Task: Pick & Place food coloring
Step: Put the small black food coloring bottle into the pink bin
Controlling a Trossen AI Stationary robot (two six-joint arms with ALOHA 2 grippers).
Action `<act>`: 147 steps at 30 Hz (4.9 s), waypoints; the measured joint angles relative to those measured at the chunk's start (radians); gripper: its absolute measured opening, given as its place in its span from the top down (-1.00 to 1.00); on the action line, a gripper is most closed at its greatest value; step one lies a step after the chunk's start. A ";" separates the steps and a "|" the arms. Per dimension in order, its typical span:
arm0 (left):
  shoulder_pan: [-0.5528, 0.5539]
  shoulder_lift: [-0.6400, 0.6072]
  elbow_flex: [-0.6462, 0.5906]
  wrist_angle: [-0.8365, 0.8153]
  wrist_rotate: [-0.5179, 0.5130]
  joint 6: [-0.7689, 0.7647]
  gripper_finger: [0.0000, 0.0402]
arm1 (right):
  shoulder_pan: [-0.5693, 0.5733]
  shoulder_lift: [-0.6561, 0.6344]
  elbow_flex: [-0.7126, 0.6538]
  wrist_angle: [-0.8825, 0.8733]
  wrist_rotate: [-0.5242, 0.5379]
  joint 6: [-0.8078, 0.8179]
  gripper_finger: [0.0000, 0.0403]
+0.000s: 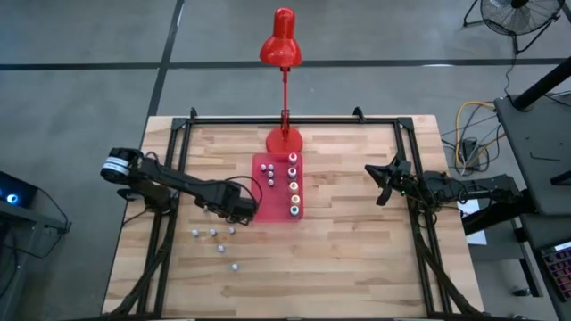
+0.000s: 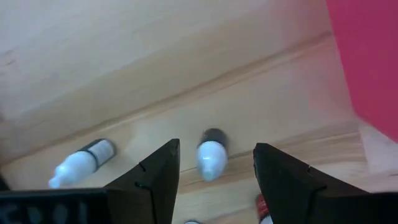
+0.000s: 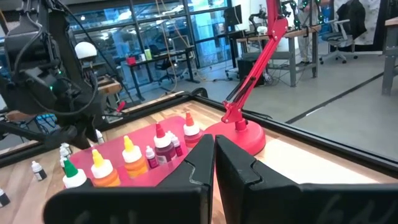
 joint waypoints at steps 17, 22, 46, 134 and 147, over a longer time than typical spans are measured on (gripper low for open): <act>-0.010 0.040 -0.031 0.030 0.037 0.011 0.36 | 0.000 0.001 0.000 0.000 0.000 0.000 0.96; -0.010 0.040 -0.032 0.058 0.031 0.044 0.60 | 0.000 0.001 0.000 0.000 0.000 0.000 0.96; 0.057 -0.045 0.031 0.014 0.022 0.315 0.75 | 0.000 0.001 0.000 0.000 0.001 0.000 0.96; 0.449 0.287 0.312 0.210 0.063 1.471 0.64 | 0.000 0.001 0.000 0.000 0.000 0.000 0.96; 0.454 0.288 0.295 0.254 -0.007 1.476 0.63 | 0.000 0.001 0.000 0.000 0.000 0.000 0.96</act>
